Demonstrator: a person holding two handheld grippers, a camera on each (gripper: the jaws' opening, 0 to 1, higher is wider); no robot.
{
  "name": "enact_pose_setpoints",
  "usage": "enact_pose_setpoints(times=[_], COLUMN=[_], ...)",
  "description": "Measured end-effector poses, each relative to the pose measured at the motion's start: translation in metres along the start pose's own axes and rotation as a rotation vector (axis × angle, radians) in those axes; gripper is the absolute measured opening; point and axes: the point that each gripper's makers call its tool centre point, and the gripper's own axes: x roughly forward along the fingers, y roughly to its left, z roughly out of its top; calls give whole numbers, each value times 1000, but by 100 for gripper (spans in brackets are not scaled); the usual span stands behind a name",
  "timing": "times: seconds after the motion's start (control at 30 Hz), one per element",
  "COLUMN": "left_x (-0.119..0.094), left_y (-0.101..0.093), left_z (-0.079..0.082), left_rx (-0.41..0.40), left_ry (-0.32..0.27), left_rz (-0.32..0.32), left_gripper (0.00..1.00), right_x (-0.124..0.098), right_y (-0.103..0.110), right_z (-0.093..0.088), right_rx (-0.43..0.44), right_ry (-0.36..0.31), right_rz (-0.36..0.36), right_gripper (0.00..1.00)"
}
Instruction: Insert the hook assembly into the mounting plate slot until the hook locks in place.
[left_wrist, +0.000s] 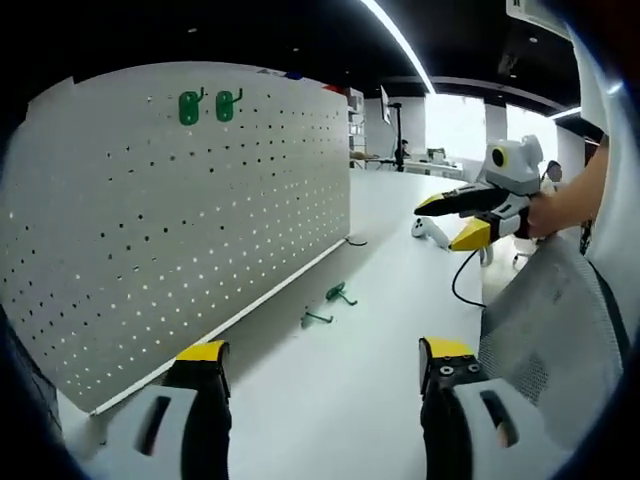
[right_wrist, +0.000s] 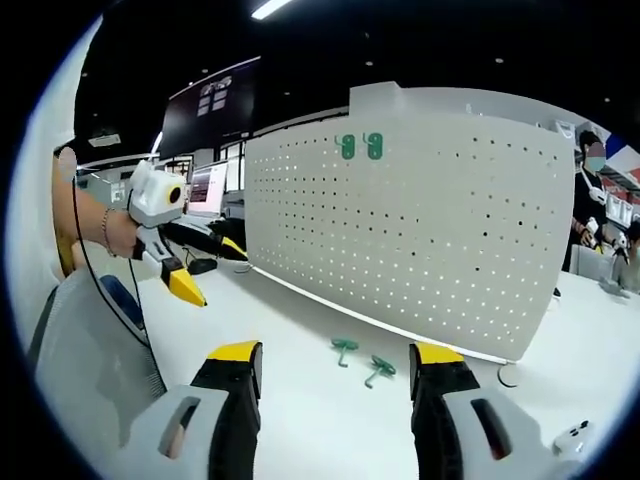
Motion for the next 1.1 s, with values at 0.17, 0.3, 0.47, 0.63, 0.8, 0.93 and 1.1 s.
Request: enact_pose_setpoints(times=[0.17, 0.3, 0.47, 0.63, 0.8, 0.93, 1.1], left_x=[8, 17, 26, 34, 41, 46, 54], left_y=[1, 6, 7, 7, 11, 13, 13], left_z=[3, 0, -4, -11, -15, -18, -20], left_rx=[38, 71, 96, 123, 136, 147, 184], left_ry=[27, 73, 107, 152, 178, 199, 230], left_rz=[-33, -52, -80, -108, -125, -143, -175], left_gripper=[80, 79, 79, 79, 79, 79, 79], right_x=[-1, -1, 0, 0, 1, 1, 1], right_y=[0, -2, -2, -3, -1, -1, -3], right_z=[1, -1, -5, -6, -10, -10, -12], right_rx=[3, 9, 9, 10, 8, 11, 15], right_ry=[-4, 4, 23, 29, 40, 43, 51], right_rz=[-3, -10, -12, -14, -5, -5, -11], right_gripper=[58, 58, 57, 57, 57, 57, 57])
